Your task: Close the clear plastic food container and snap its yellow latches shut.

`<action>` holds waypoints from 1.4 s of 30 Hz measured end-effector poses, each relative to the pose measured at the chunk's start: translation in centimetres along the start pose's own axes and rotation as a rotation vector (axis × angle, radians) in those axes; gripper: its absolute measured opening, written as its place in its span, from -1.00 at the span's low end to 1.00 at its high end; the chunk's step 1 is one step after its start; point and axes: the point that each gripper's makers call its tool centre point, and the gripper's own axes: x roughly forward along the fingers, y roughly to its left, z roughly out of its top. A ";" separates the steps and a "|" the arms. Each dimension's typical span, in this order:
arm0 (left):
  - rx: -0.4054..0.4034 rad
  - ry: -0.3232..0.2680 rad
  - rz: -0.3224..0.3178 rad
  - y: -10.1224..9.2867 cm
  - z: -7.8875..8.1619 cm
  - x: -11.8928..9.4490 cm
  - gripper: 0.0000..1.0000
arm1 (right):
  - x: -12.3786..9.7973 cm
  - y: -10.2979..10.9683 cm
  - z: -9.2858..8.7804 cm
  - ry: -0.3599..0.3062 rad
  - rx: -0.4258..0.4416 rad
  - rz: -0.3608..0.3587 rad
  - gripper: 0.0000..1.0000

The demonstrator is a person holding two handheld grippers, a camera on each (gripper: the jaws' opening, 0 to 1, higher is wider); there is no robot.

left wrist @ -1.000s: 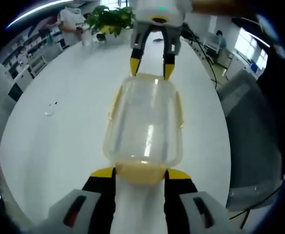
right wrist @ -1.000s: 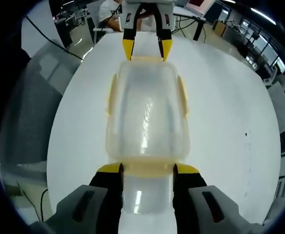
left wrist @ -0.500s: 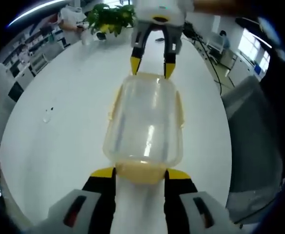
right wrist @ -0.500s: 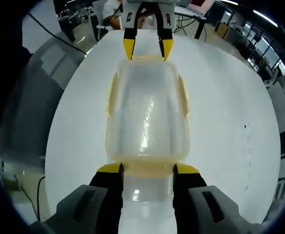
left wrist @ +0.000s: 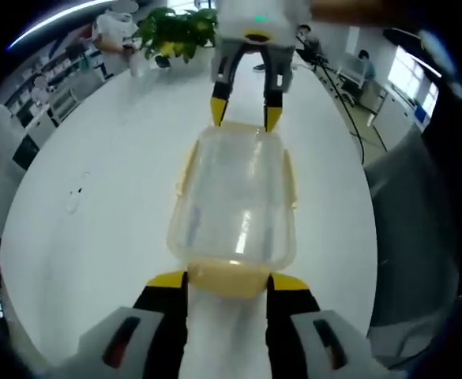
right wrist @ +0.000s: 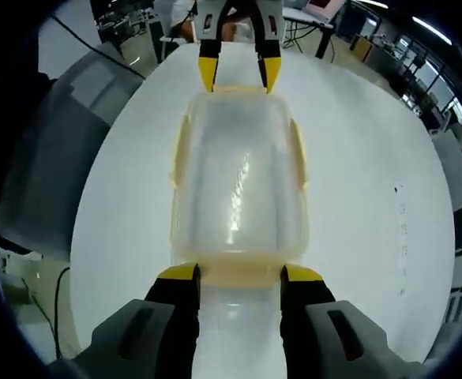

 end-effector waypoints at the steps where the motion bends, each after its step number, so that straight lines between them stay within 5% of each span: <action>1: 0.000 -0.002 0.000 0.0 0.2 0.1 -0.34 | -0.1 -0.1 -0.4 0.005 -0.001 -0.001 -0.27; 42: 0.003 -0.055 -0.029 -0.8 5.8 3.4 -0.35 | -3.0 0.1 -6.2 0.031 0.006 -0.016 -0.27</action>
